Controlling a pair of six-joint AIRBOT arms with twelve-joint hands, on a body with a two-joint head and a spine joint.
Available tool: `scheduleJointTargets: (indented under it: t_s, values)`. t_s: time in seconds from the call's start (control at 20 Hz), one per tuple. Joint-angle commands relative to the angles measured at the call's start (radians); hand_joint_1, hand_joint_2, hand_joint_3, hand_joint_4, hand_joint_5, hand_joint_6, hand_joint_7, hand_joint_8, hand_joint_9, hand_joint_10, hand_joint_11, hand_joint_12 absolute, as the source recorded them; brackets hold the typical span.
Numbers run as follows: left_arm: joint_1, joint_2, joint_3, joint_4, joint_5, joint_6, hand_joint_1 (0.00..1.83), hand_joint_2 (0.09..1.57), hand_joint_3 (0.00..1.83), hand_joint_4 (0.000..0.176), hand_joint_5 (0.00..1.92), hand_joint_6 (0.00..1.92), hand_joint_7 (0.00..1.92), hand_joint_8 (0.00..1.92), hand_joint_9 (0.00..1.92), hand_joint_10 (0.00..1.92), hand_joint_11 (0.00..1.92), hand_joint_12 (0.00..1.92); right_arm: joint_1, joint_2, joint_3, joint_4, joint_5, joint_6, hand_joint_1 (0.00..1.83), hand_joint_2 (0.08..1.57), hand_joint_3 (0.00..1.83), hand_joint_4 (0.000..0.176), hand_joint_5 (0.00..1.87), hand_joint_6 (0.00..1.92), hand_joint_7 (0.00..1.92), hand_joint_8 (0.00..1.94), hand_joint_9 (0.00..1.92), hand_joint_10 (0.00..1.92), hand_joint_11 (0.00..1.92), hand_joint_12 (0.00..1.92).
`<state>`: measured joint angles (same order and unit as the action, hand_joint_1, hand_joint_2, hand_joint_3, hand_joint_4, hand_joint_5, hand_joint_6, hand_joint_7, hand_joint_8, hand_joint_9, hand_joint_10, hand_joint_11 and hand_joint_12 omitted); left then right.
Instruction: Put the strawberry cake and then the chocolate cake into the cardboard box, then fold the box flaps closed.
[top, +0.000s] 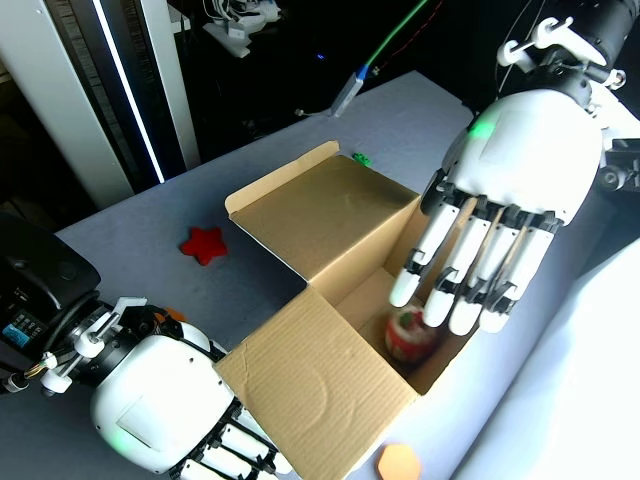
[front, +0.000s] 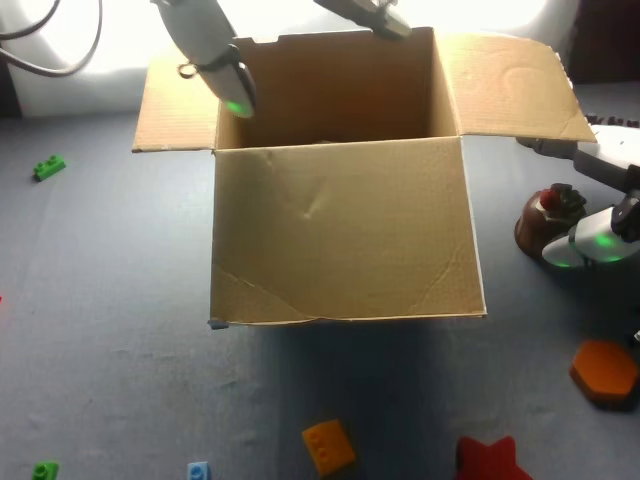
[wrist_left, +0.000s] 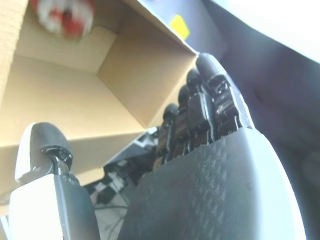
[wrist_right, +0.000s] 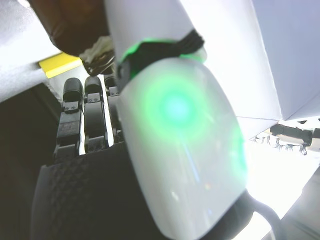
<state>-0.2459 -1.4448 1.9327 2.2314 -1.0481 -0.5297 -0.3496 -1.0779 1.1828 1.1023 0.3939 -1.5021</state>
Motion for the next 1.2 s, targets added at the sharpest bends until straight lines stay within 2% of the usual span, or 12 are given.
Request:
scheduleJointTargets:
  t_s: [0.0, 0.2, 0.4, 0.5, 0.6, 0.75, 0.85, 0.95, 1.0, 1.05, 1.1, 1.15]
  values:
    - [-0.021, 0.023, -0.002, -0.051, 0.022, -0.009, 0.58, 0.94, 0.00, 0.083, 0.05, 0.00, 0.10, 0.00, 0.21, 0.00, 0.00, 0.80, -0.004, 0.009, 0.006, -0.020, 0.078, -0.002, 1.29, 0.95, 0.00, 0.000, 0.04, 0.00, 0.13, 0.00, 0.08, 0.01, 0.00, 0.17]
    - [-0.034, 0.109, -0.060, -0.040, -0.006, -0.040, 0.58, 0.94, 0.00, 0.086, 0.04, 0.00, 0.08, 0.00, 0.19, 0.00, 0.00, 0.81, -0.013, 0.008, 0.008, -0.020, 0.090, -0.003, 1.32, 0.95, 0.00, 0.000, 0.01, 0.00, 0.09, 0.00, 0.05, 0.00, 0.00, 0.03]
    - [-0.032, 0.206, -0.102, -0.020, -0.046, -0.071, 0.59, 0.92, 0.00, 0.088, 0.04, 0.00, 0.10, 0.00, 0.18, 0.00, 0.00, 0.77, -0.019, 0.002, 0.010, -0.020, 0.091, -0.009, 1.31, 0.96, 0.00, 0.000, 0.02, 0.01, 0.10, 0.00, 0.05, 0.00, 0.00, 0.03]
    - [-0.028, 0.256, -0.122, -0.017, -0.052, -0.084, 0.51, 0.92, 0.00, 0.080, 0.07, 0.01, 0.11, 0.01, 0.18, 0.00, 0.00, 0.77, -0.024, 0.000, 0.010, -0.020, 0.091, -0.009, 1.31, 0.96, 0.00, 0.000, 0.01, 0.00, 0.10, 0.00, 0.06, 0.00, 0.00, 0.11]
    - [-0.024, 0.297, -0.131, -0.027, -0.053, -0.098, 0.53, 0.90, 0.00, 0.086, 0.08, 0.01, 0.09, 0.00, 0.18, 0.00, 0.00, 0.79, -0.028, -0.004, 0.012, -0.020, 0.092, -0.013, 1.32, 0.96, 0.00, 0.000, 0.02, 0.01, 0.10, 0.00, 0.06, 0.00, 0.00, 0.09]
    - [-0.003, 0.353, -0.132, -0.057, -0.049, -0.115, 0.51, 0.91, 0.00, 0.082, 0.09, 0.00, 0.09, 0.00, 0.15, 0.00, 0.00, 0.75, -0.035, -0.010, 0.014, -0.020, 0.099, -0.021, 1.29, 0.96, 0.00, 0.000, 0.03, 0.00, 0.11, 0.00, 0.08, 0.01, 0.00, 0.24]
    - [0.018, 0.393, -0.147, -0.069, -0.045, -0.119, 0.52, 0.90, 0.00, 0.083, 0.10, 0.01, 0.11, 0.01, 0.17, 0.00, 0.00, 0.79, -0.034, -0.010, 0.014, -0.020, 0.101, -0.023, 1.27, 0.98, 0.01, 0.000, 0.12, 0.03, 0.20, 0.02, 0.15, 0.03, 0.00, 0.48]
    - [0.046, 0.429, -0.171, -0.090, -0.045, -0.119, 0.54, 0.90, 0.00, 0.080, 0.13, 0.01, 0.13, 0.01, 0.18, 0.01, 0.00, 0.82, -0.033, -0.010, 0.015, -0.020, 0.101, -0.024, 1.23, 1.07, 0.02, 0.000, 0.40, 0.08, 0.50, 0.06, 0.44, 0.19, 0.00, 1.13]
    - [0.068, 0.449, -0.186, -0.103, -0.044, -0.119, 0.55, 0.90, 0.00, 0.081, 0.12, 0.00, 0.13, 0.00, 0.18, 0.00, 0.00, 0.82, -0.034, -0.010, 0.016, -0.020, 0.101, -0.024, 1.15, 1.16, 0.02, 0.000, 0.58, 0.15, 0.70, 0.14, 0.52, 0.57, 0.02, 1.49]
    - [0.092, 0.465, -0.198, -0.117, -0.040, -0.118, 0.53, 0.90, 0.00, 0.081, 0.11, 0.00, 0.13, 0.00, 0.17, 0.00, 0.00, 0.82, -0.033, -0.010, 0.016, -0.021, 0.102, -0.025, 1.19, 1.18, 0.01, 0.000, 0.73, 0.94, 0.86, 1.04, 0.62, 1.01, 0.18, 1.79]
    - [0.109, 0.474, -0.205, -0.123, -0.038, -0.118, 0.53, 0.91, 0.00, 0.080, 0.11, 0.00, 0.13, 0.00, 0.17, 0.00, 0.00, 0.80, -0.033, -0.010, 0.016, -0.021, 0.103, -0.025, 1.21, 1.17, 0.00, 0.000, 0.84, 1.02, 0.94, 1.17, 0.69, 1.16, 0.27, 1.87]
    - [0.130, 0.485, -0.214, -0.137, -0.036, -0.117, 0.53, 0.91, 0.00, 0.077, 0.11, 0.00, 0.13, 0.00, 0.17, 0.00, 0.00, 0.80, -0.032, -0.010, 0.016, -0.021, 0.103, -0.025, 1.32, 1.17, 0.00, 0.000, 0.88, 0.98, 0.95, 1.14, 0.69, 1.47, 0.28, 1.91]
